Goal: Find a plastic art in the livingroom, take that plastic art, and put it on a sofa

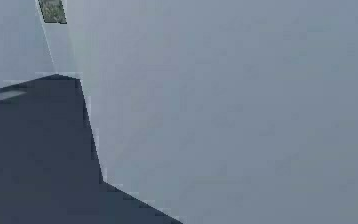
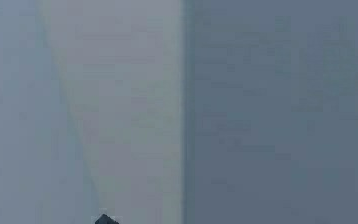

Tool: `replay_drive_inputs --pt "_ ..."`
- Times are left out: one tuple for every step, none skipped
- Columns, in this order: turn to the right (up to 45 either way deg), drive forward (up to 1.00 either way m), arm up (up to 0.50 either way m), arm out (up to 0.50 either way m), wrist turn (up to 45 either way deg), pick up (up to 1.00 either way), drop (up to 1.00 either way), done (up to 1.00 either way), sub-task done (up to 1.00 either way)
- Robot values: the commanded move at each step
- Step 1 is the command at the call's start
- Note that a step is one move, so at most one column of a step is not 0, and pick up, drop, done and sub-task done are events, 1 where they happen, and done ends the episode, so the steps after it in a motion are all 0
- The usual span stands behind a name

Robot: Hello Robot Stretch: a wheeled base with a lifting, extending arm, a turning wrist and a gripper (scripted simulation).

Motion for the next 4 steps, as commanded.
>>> replay_drive_inputs --pt "0.0 0.50 0.00 0.00 0.0 0.00 0.00 0.00 0.00" --pt "-45.0 0.00 0.00 0.00 0.0 0.00 0.00 0.00 0.00" --pt "-9.0 0.00 0.00 0.00 0.0 0.00 0.00 0.00 0.00" --pt "0.0 1.00 0.00 0.00 0.0 0.00 0.00 0.00 0.00"
